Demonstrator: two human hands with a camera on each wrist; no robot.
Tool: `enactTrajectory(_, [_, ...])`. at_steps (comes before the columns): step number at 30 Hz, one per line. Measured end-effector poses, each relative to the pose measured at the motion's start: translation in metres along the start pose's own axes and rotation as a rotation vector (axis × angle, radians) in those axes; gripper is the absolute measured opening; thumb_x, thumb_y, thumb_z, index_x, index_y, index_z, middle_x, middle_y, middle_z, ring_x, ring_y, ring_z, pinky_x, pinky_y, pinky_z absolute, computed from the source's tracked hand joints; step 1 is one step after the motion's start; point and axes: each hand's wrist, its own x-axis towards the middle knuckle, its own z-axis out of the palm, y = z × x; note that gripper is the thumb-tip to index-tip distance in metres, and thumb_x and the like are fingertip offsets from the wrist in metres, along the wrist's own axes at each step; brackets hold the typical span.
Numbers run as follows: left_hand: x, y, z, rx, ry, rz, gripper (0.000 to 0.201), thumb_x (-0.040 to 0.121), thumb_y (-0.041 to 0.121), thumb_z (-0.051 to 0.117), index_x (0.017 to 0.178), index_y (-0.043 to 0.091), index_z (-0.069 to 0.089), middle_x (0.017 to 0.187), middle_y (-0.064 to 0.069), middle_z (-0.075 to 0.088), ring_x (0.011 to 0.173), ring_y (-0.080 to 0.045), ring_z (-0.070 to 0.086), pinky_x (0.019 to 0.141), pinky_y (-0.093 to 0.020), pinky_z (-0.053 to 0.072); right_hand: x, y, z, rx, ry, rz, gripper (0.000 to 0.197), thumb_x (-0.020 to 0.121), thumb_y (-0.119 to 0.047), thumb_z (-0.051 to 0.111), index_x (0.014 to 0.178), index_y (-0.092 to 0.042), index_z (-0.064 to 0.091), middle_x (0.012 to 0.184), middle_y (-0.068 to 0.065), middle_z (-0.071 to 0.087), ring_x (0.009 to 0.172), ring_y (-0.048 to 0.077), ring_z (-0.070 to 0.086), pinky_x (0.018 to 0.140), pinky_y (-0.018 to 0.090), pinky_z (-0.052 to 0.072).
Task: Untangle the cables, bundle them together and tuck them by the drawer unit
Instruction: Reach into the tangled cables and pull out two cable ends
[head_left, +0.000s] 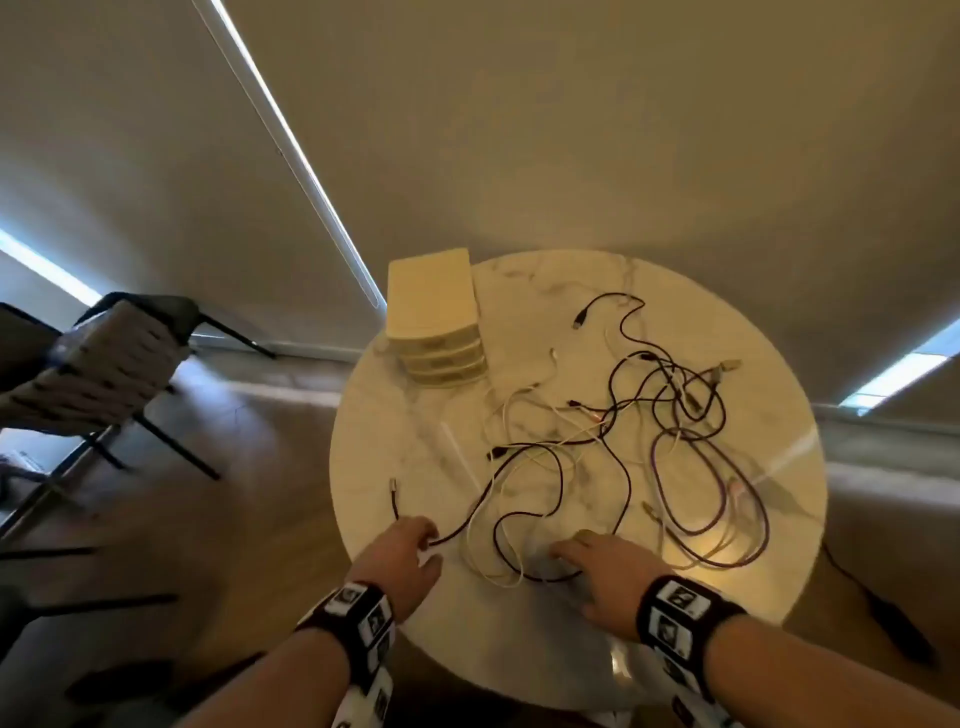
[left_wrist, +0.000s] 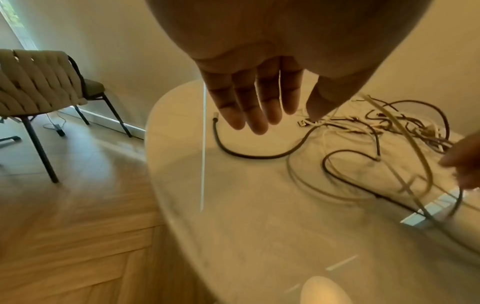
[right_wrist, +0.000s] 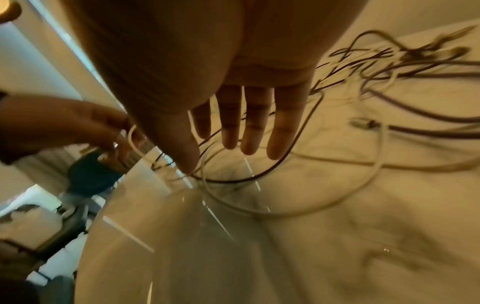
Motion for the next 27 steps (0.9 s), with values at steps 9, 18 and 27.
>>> enactTrajectory(9, [0.052,0.027,-0.004,-0.392,-0.230,0.030,0.031,0.088,0.052,0.068,0.114,0.036,0.060,0.094,0.008,0.074,0.077,-0.008,0.072,0.071,-0.030,0.058,0.076,-0.004,0.012,-0.125,0.007,0.050,0.036,0.103,-0.023,0.045,0.138,-0.026,0.054,0.134,0.002,0.054,0.123,0.027,0.056,0.102,0.038,0.047])
enactTrajectory(18, [0.095,-0.013,-0.005,-0.021,-0.252,0.099,0.026,0.093,0.050,0.055,0.111,0.032,0.063,0.104,0.007,0.070,0.092,-0.016,0.066,0.081,-0.032,0.056,0.144,0.010,-0.112,-0.038,0.324,0.279,0.029,0.096,-0.028,0.053,0.123,-0.032,0.063,0.116,-0.003,0.065,0.106,0.023,0.062,0.085,0.034,0.052])
enactTrajectory(27, [0.110,-0.036,0.004,-0.238,-0.298,0.105,0.028,0.088,0.054,0.066,0.113,0.040,0.064,0.100,0.015,0.065,0.092,-0.004,0.064,0.089,-0.033,0.057,0.177,-0.003,-0.076,-0.178,0.242,0.344,0.043,0.095,-0.042,0.056,0.134,-0.025,0.056,0.133,0.004,0.053,0.123,0.029,0.049,0.098,0.046,0.051])
